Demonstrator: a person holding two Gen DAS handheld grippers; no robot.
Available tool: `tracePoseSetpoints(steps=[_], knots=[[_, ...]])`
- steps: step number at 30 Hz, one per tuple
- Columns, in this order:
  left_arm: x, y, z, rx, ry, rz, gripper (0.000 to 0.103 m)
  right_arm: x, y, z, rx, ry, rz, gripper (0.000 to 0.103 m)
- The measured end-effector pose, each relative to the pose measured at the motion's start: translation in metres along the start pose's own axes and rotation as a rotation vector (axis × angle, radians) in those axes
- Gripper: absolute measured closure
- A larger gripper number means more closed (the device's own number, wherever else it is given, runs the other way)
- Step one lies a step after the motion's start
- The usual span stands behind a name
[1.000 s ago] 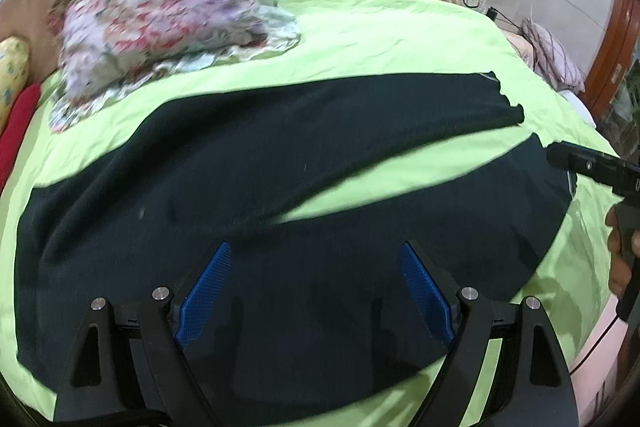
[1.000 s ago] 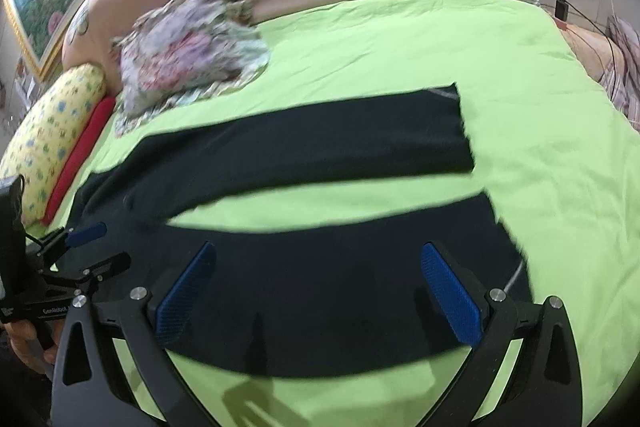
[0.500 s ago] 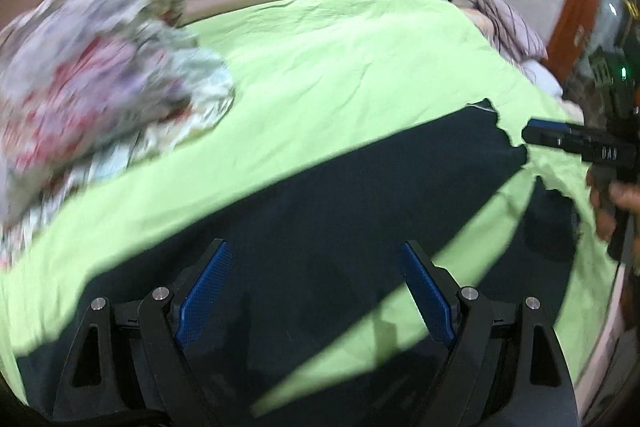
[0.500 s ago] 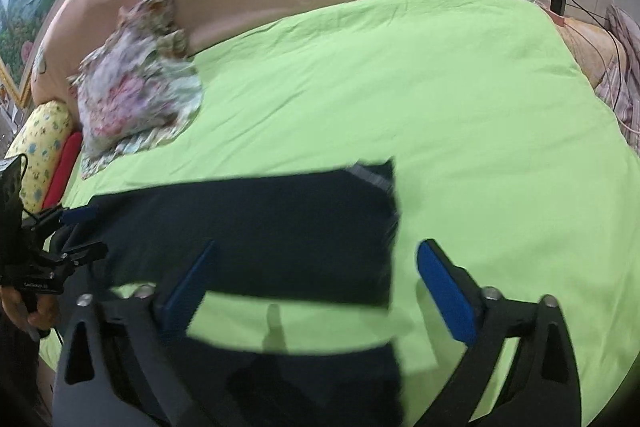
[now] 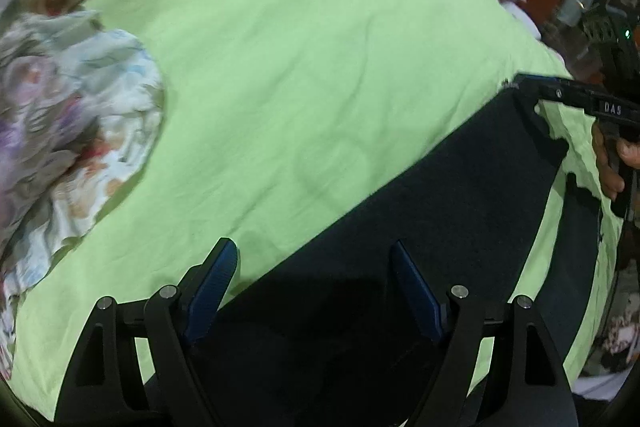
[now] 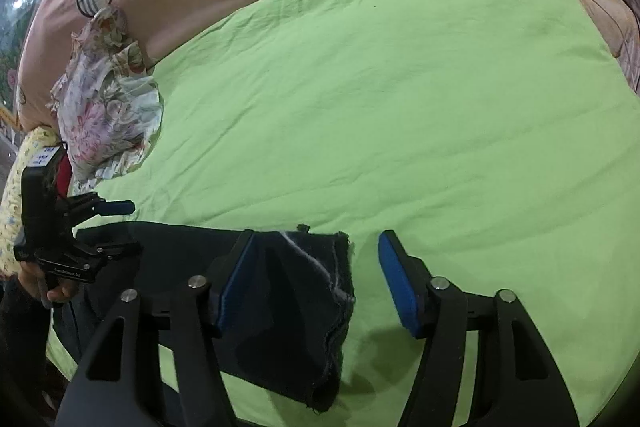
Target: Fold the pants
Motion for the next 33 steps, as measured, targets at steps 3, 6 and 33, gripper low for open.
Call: tracePoseSetpoints(steps=[3,6,33], knots=[[-0.01,-0.007,-0.002,0.017,-0.007,-0.055,0.033,0.004,-0.002,-0.002,0.021,0.011,0.019,0.066],[-0.018,-0.013,-0.002,0.013,-0.016,-0.075,0.046,0.008,0.0,-0.003,0.017,0.021,0.026,0.086],[-0.143,0.056,-0.118,-0.154,0.046,-0.194,0.095,0.03,0.107,-0.052,-0.142,0.237,0.286,0.095]])
Point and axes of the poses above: each gripper's, at about its wrist camera, not at the fingertips, and y roughly against the way its jaws point, x to its left, z to its top, the point moved 9 cm from there along -y, roughly the way its jaws point, and after that the axes turned 11 degrees about -z, right-handed, at the moved point
